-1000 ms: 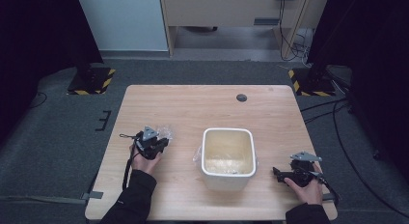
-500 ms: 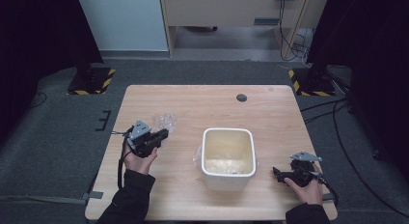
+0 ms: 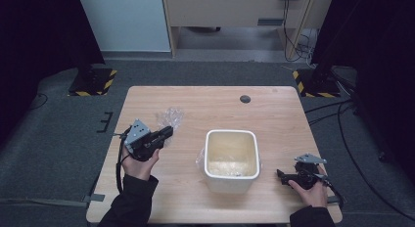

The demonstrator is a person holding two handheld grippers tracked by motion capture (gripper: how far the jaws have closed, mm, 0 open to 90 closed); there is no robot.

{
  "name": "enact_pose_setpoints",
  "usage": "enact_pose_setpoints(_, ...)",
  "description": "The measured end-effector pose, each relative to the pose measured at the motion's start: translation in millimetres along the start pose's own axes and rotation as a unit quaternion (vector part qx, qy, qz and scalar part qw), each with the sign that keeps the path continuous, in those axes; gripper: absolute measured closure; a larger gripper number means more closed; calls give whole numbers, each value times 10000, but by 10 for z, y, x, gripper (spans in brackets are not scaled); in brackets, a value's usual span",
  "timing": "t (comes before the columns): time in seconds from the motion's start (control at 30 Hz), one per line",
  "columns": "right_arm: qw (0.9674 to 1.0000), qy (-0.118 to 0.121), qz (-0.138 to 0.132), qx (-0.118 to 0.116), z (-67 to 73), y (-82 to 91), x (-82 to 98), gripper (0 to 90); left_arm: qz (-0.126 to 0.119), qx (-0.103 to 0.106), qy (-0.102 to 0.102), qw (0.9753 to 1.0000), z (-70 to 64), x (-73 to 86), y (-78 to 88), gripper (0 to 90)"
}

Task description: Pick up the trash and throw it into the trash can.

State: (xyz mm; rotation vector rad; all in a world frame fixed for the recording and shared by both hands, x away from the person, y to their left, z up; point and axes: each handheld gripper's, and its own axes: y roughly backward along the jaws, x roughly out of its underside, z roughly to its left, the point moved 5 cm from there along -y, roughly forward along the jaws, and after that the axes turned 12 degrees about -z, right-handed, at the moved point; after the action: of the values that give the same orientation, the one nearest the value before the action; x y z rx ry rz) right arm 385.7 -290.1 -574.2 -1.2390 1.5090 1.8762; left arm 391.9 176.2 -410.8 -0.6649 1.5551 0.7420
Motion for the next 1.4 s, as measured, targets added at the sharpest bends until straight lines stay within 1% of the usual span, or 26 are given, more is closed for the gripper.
enact_pose_setpoints(0.2,10000,0,-9,6,0,-1,0,8,-207,192,-70,9996,-145,-121,34,850)
enact_pose_setpoints(0.4,10000,1,-7,4,0,-1,0,8,-402,385,-107,9984,-281,-240,66,850)
enact_pose_setpoints(0.6,10000,0,-9,6,0,-1,0,8,-636,567,-112,9963,-407,-362,101,850)
enact_pose_setpoints(0.77,10000,0,-9,7,0,-1,0,8,-742,723,-154,9945,-516,-420,90,849)
enact_pose_setpoints(0.9,10000,-1,-8,5,0,-1,0,8,-834,808,-120,9932,-568,-453,50,849)
enact_pose_setpoints(1.03,10000,0,-10,7,0,-2,0,8,-873,897,-105,9921,-633,-465,-5,847)
enact_pose_setpoints(1.4,10000,1,-1,3,0,0,0,8,-887,1176,-152,9890,-865,-478,-165,844)
